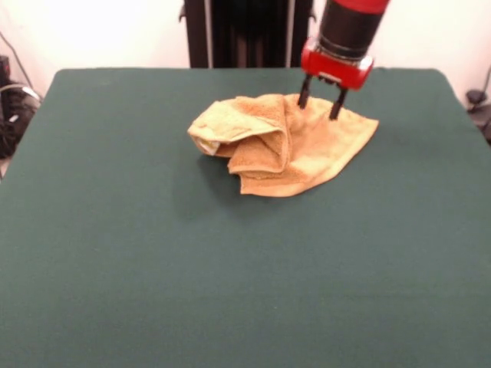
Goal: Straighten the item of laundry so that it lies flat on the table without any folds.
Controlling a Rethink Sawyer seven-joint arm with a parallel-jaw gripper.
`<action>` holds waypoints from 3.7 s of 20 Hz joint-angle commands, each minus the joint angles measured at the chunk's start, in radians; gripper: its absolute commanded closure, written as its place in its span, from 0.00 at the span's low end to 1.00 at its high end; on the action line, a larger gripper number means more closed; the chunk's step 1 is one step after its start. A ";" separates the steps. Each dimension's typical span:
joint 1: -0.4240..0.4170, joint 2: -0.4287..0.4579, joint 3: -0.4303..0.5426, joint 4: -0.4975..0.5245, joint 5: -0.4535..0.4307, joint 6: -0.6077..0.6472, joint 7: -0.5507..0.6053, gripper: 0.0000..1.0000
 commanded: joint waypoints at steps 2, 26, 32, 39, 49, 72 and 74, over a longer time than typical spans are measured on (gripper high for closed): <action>0.086 -0.085 0.082 0.066 0.143 0.221 0.267 0.00; 0.078 0.345 0.110 -0.063 0.281 -0.208 0.334 1.00; 0.117 0.308 0.149 0.004 0.431 -0.243 0.434 1.00; 0.118 0.267 0.220 0.049 0.519 -0.267 0.472 1.00; 0.177 0.214 0.251 0.053 0.649 -0.224 0.530 1.00; 0.425 0.200 -0.070 -0.213 0.583 0.210 0.339 1.00; 0.399 0.235 -0.030 -0.217 0.586 0.139 0.326 1.00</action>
